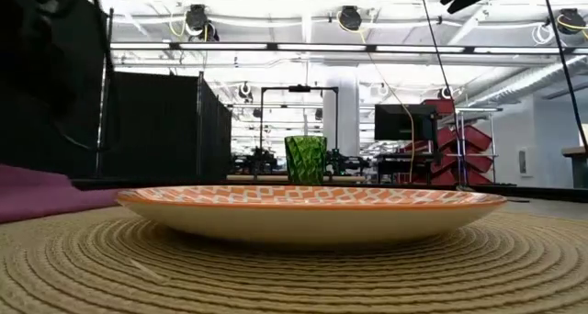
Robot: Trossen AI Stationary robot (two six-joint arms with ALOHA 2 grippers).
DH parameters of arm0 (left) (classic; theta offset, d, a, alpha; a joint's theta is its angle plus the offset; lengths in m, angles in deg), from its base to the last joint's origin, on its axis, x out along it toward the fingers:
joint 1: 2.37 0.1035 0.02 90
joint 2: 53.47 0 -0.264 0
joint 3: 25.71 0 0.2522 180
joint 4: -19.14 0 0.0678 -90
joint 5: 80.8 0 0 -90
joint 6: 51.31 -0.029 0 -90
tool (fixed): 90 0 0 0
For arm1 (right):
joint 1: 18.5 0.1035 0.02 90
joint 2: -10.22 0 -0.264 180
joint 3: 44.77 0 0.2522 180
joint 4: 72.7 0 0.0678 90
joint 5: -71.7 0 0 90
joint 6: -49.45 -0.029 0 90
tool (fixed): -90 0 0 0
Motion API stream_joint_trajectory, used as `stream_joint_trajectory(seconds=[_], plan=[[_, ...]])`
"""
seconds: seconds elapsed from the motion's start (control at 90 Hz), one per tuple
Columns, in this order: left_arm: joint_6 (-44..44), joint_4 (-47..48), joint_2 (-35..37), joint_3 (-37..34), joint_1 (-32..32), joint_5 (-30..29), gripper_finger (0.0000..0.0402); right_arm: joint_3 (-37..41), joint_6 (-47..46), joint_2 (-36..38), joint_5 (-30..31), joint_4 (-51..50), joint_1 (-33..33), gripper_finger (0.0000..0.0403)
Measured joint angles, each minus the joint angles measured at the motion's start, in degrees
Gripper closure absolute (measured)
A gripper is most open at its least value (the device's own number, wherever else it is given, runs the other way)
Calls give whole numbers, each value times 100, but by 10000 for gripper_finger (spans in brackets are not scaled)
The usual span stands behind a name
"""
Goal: Set table place
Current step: Move the purple napkin to the left of the brown placemat, then put the black fork on top of the purple napkin
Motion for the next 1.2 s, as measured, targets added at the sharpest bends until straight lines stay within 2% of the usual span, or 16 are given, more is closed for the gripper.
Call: stream_joint_trajectory(seconds=[0.233, 0.422, 0.544, 0.7, 0.856, 1.033, 1.2], plan=[[272, -265, -28, 4, -223, -372, 389, 0, 31, 0, 0, 127, 0, 236], [266, -265, -28, 4, -214, -381, 337, 0, 48, 0, -7, 156, 0, 236], [364, -257, -26, 4, -214, -181, 299, 0, 54, 0, -9, 156, 0, 236], [516, -105, 81, 7, -214, -151, 267, 0, 95, 0, -13, 156, 0, 236], [527, 1059, 655, 153, -214, -436, 258, 0, 161, 0, -17, 155, 0, 236], [688, 2691, 1575, 446, -214, -1495, 258, 0, 184, 0, -17, 154, 0, 236], [531, 3928, 1538, 166, -210, -1962, 258, 0, 184, 0, -17, 153, -2, 236]])
